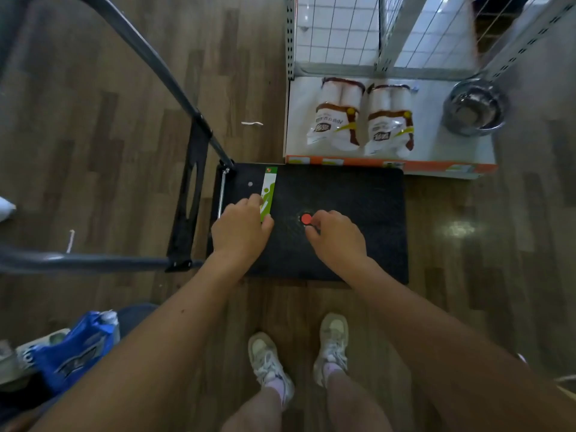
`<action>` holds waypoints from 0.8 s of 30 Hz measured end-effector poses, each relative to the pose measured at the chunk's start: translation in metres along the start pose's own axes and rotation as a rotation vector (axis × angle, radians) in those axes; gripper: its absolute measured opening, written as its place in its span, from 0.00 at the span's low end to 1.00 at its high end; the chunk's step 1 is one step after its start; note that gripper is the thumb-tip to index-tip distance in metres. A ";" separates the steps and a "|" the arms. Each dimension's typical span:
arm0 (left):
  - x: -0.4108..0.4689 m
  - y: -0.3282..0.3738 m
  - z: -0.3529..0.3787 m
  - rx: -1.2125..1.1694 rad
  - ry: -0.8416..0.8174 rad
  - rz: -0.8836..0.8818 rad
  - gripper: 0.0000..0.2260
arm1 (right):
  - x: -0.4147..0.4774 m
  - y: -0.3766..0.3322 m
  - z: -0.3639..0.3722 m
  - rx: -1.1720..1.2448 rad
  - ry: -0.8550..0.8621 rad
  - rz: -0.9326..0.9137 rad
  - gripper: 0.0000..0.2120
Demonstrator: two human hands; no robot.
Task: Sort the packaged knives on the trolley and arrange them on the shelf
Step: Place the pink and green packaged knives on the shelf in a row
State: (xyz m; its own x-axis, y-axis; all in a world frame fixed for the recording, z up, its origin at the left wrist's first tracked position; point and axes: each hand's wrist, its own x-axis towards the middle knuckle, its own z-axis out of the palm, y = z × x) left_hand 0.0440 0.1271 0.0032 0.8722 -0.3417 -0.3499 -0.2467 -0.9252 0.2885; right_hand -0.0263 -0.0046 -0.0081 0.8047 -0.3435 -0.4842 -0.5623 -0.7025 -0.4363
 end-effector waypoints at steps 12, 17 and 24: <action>0.135 -0.066 0.209 0.014 -0.060 -0.124 0.14 | 0.184 0.066 0.169 -0.040 -0.009 0.003 0.11; 0.157 -0.096 0.290 0.092 -0.120 -0.160 0.15 | 0.220 0.102 0.237 -0.029 -0.002 -0.017 0.11; 0.163 -0.129 0.357 0.080 -0.067 -0.243 0.20 | 0.231 0.133 0.292 0.030 0.080 -0.099 0.09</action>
State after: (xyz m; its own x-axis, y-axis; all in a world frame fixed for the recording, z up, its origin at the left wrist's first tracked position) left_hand 0.0673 0.1314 -0.4094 0.8805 -0.1155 -0.4598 -0.0680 -0.9906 0.1186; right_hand 0.0291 0.0054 -0.3991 0.8684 -0.3234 -0.3760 -0.4843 -0.7165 -0.5022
